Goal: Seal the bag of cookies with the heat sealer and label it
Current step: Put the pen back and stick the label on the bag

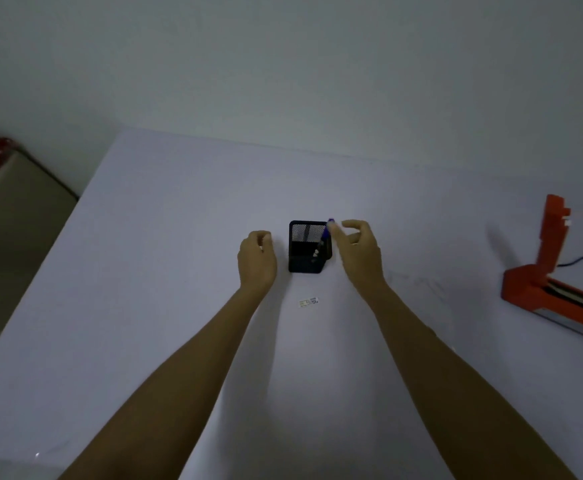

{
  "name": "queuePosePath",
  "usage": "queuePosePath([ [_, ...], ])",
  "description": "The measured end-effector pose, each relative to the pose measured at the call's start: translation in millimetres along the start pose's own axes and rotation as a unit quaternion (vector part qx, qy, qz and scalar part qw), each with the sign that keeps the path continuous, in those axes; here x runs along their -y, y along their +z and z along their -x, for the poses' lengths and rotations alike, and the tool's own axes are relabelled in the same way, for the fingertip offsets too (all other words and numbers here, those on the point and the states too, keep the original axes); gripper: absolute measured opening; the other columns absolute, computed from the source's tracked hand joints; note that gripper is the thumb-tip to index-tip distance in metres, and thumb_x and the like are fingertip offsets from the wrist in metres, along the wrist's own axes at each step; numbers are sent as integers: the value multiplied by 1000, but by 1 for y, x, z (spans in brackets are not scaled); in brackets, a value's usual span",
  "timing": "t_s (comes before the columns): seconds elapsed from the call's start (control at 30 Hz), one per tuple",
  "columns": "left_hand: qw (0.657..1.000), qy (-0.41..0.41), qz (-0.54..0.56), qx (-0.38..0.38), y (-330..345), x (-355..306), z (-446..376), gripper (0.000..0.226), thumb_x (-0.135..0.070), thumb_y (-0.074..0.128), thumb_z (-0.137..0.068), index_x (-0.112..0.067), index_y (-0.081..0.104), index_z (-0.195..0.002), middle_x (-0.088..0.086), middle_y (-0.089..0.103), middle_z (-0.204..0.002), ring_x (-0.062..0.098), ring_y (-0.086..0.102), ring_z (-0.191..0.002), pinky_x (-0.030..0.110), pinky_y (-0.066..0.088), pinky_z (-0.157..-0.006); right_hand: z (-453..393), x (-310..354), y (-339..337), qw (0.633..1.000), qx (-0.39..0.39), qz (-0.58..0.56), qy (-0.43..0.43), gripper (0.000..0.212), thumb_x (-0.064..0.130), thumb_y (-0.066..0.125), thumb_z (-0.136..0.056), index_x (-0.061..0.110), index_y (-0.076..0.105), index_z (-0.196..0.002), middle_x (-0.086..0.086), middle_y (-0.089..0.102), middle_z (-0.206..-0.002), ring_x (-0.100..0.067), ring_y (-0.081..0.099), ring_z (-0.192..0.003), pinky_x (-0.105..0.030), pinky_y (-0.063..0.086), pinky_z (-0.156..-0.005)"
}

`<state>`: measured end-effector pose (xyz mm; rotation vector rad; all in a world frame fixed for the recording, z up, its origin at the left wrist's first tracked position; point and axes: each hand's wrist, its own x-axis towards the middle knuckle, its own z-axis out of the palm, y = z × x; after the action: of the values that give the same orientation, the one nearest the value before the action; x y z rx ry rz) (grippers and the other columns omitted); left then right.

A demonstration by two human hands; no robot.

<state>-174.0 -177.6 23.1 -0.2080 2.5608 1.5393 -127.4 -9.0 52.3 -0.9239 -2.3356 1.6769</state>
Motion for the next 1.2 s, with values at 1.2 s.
queuePosePath([
  [1.2,946,152,-172,227,33,47,53,14,-11,62,-88,-10,68,-100,12,62,-102,17,54,-86,27,45,-76,32,-75,8,972,171,159,9,7,9,71,-81,5,66,-83,-8,71,-79,-16,63,-70,-21,49,-65],
])
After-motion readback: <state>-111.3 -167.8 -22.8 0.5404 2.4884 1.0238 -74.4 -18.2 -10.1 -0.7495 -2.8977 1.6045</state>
